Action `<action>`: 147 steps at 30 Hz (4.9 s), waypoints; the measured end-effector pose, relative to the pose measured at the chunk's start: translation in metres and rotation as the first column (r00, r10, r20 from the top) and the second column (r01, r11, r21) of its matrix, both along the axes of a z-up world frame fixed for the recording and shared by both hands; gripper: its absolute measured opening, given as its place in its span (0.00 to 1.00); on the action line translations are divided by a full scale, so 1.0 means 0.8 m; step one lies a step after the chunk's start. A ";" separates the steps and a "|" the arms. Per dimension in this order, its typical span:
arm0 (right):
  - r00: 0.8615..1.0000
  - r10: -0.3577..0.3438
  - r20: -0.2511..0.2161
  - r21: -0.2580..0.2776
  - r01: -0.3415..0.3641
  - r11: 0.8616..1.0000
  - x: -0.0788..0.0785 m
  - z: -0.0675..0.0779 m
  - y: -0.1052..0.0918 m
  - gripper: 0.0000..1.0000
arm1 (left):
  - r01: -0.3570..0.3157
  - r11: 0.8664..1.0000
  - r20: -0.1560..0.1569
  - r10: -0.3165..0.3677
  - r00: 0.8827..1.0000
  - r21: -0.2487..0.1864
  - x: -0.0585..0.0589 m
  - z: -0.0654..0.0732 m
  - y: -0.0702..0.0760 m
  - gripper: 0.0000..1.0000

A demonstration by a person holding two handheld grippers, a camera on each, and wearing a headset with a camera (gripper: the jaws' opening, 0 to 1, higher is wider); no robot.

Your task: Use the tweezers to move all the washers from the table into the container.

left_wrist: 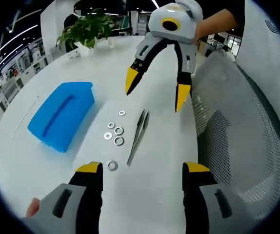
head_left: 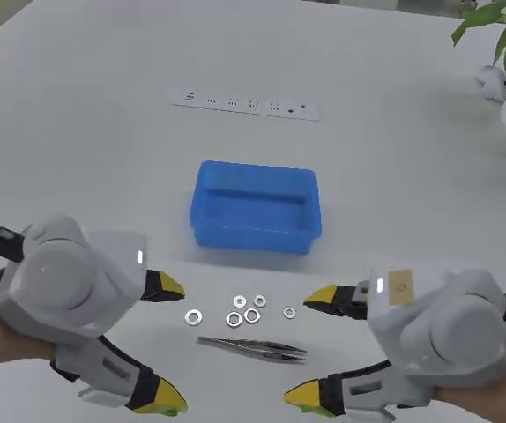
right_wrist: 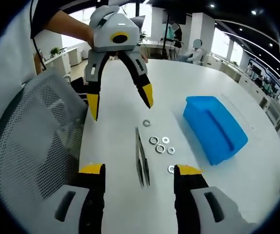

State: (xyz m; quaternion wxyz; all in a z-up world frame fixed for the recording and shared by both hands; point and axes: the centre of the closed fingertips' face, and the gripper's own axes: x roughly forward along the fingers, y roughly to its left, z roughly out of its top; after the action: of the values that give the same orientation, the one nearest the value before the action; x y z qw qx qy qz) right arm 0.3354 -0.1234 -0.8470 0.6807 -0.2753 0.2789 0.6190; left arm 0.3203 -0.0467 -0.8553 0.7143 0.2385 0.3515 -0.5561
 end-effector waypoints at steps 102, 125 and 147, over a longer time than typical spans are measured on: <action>0.996 0.000 0.092 0.184 -0.017 0.983 0.009 -0.016 0.038 0.08 | 0.217 0.976 0.140 -0.217 0.966 0.013 0.025 0.078 -0.060 0.05; 0.997 -0.006 0.079 0.207 -0.010 0.978 0.012 -0.015 0.029 0.06 | 0.270 0.962 0.163 -0.260 0.952 -0.044 0.026 0.078 -0.106 0.05; 0.999 -0.010 0.044 0.251 -0.002 0.968 0.008 -0.010 0.038 0.06 | 0.216 0.972 0.106 -0.207 0.973 -0.089 0.026 0.074 -0.082 0.07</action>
State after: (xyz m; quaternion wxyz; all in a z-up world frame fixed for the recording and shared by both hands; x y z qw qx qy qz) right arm 0.3416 -0.0932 -0.8554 0.7175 -0.2002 0.1832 0.6415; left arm 0.3411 -0.1127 -0.7965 0.6781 0.2648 0.2610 -0.6340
